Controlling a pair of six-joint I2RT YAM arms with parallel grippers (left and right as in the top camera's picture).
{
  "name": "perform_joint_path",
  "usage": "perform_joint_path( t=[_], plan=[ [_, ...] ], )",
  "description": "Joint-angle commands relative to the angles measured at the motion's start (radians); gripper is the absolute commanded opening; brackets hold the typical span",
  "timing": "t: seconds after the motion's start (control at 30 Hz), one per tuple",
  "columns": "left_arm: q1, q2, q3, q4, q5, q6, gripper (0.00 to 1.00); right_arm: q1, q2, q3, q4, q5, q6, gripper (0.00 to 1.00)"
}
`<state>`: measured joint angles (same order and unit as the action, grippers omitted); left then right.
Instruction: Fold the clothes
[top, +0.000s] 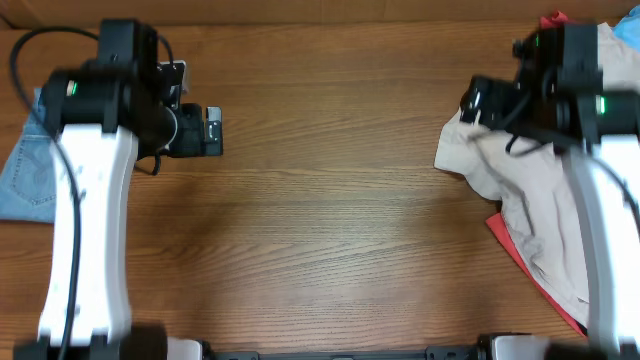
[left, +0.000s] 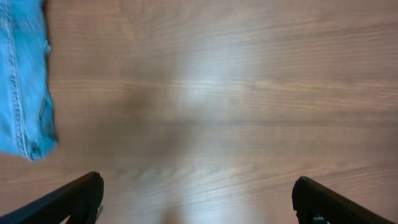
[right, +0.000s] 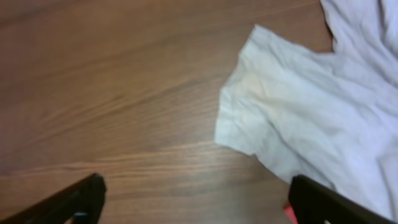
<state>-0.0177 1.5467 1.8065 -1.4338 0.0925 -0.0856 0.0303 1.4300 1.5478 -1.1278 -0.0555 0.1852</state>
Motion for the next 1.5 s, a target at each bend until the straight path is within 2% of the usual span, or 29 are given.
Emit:
perform_joint_path(
  t=[0.0, 0.13, 0.23, 0.33, 0.47, 0.67, 1.2, 1.47],
  plan=[
    [-0.003, -0.164, -0.127, 0.084, -0.014, 0.019, 1.0, 0.011, -0.157, -0.178, 0.079, 0.006, -0.003, 1.0],
    [-0.003, -0.383, -0.341, 0.234, -0.015, 0.019, 1.0, 0.011, -0.355, -0.361, 0.172, 0.012, -0.002, 1.0],
    [-0.002, -0.525, -0.487, 0.325, -0.017, 0.019, 1.0, 0.011, -0.446, -0.419, 0.18, 0.013, -0.003, 1.0],
    [-0.002, -0.663, -0.627, 0.392, -0.056, 0.002, 1.0, 0.008, -0.497, -0.437, 0.158, 0.013, -0.003, 1.0],
    [-0.002, -0.76, -0.749, 0.415, -0.151, -0.016, 1.0, 0.008, -0.505, -0.436, 0.102, 0.012, -0.003, 1.0],
    [-0.002, -0.756, -0.814, 0.402, -0.151, -0.015, 1.0, 0.008, -0.474, -0.436, 0.089, 0.012, -0.003, 1.0],
    [-0.002, -0.673, -0.819, 0.367, -0.151, -0.015, 1.0, 0.008, -0.31, -0.436, 0.09, 0.012, -0.003, 1.0],
    [-0.002, -0.625, -0.819, 0.367, -0.151, -0.015, 1.0, 0.008, -0.406, -0.437, 0.037, 0.012, -0.003, 1.0]
  ],
)
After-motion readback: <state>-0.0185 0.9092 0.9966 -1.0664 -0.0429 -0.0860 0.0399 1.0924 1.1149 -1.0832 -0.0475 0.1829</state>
